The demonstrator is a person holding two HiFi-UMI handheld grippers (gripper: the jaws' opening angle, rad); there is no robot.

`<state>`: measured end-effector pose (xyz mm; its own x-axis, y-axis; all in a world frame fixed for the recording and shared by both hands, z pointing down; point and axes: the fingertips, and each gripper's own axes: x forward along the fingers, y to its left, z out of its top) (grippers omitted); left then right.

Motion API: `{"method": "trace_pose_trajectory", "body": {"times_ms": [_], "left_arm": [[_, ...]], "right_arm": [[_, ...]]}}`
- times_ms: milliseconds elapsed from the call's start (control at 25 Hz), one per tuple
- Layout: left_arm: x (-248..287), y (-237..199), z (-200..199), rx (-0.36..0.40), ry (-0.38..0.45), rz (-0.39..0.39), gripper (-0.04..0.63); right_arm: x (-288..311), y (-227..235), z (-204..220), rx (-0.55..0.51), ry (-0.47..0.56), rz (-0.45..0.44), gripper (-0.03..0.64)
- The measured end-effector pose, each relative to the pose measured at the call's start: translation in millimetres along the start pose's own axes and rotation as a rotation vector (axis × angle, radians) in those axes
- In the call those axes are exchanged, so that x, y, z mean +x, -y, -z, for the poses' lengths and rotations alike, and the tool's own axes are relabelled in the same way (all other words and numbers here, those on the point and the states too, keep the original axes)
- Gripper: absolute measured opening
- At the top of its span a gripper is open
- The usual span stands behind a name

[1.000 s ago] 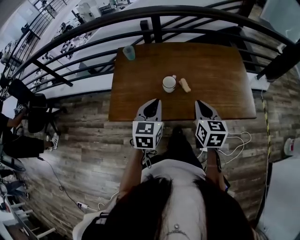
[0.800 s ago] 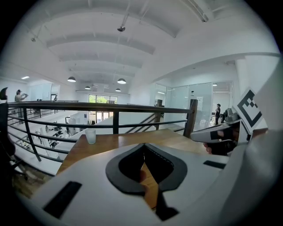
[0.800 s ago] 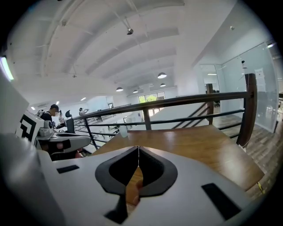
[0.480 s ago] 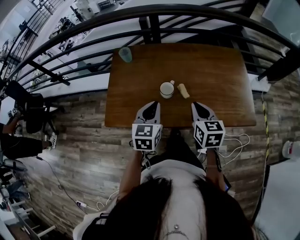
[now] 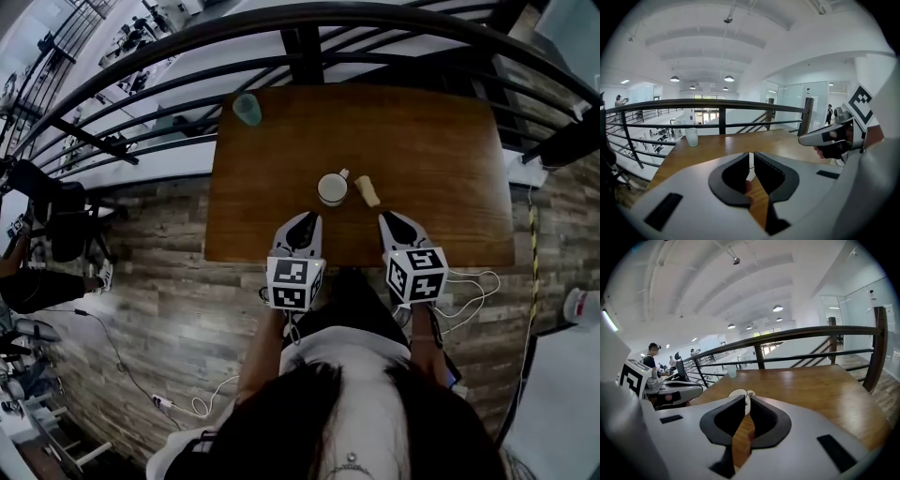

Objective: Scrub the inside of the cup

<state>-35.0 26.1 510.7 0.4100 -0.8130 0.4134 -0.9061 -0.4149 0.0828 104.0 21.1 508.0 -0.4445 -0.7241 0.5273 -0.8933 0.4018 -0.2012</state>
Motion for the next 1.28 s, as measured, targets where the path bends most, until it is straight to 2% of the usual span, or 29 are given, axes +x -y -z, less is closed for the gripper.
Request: {"method": "trace_pose_trajectory", "body": {"times_ms": [280, 480, 1280], "left_arm": [[28, -6, 14, -0.021, -0.028, -0.016, 0.068], [42, -3, 26, -0.020, -0.047, -0.024, 0.091], [106, -7, 71, -0.041, -0.120, -0.051, 0.246]], "right_arm": [[30, 17, 5, -0.016, -0.061, -0.031, 0.044], [45, 23, 15, 0.007, -0.095, -0.070, 0.115], [106, 58, 42, -0.030, -0.196, -0.114, 0.175]]}}
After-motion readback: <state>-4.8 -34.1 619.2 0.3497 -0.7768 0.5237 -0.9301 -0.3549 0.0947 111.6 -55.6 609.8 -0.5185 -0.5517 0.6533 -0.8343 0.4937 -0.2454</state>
